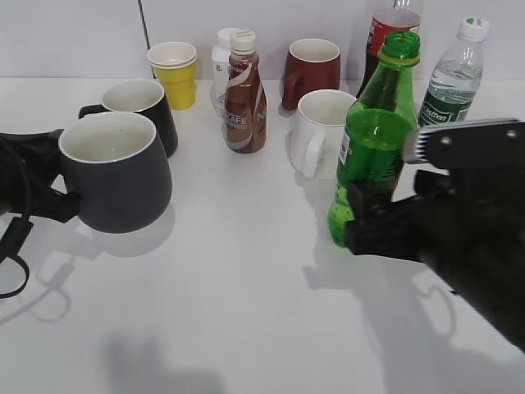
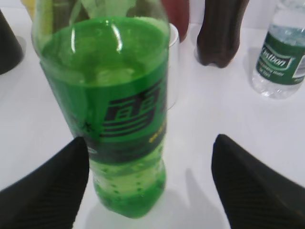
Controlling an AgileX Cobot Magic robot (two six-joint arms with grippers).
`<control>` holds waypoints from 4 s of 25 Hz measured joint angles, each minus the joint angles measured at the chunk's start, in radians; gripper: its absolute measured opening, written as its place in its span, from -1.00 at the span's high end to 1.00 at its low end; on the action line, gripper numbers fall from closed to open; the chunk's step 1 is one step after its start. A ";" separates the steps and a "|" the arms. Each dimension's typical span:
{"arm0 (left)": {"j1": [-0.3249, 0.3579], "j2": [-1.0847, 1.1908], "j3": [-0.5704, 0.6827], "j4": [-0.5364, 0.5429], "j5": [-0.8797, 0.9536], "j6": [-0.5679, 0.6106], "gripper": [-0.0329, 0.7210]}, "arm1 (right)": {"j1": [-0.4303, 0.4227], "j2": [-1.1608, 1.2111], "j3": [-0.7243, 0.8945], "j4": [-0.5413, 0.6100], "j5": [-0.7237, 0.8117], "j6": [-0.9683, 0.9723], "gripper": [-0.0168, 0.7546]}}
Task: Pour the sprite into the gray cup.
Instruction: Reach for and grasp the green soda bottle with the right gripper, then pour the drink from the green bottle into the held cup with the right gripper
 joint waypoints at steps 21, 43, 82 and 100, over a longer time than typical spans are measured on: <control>0.000 0.000 0.000 0.000 0.000 0.000 0.78 | -0.125 0.300 -0.177 -0.164 -0.081 0.307 -0.50; -0.187 -0.063 -0.018 0.135 0.070 -0.097 0.78 | -0.127 -0.017 -0.173 -0.469 0.274 -0.532 -0.17; -0.290 -0.141 -0.179 0.231 0.444 -0.105 0.78 | -0.131 0.023 -0.260 -0.283 0.000 -1.541 -0.17; -0.290 -0.141 -0.179 0.233 0.447 -0.105 0.78 | -0.131 0.023 -0.262 -0.250 0.086 -1.394 -0.16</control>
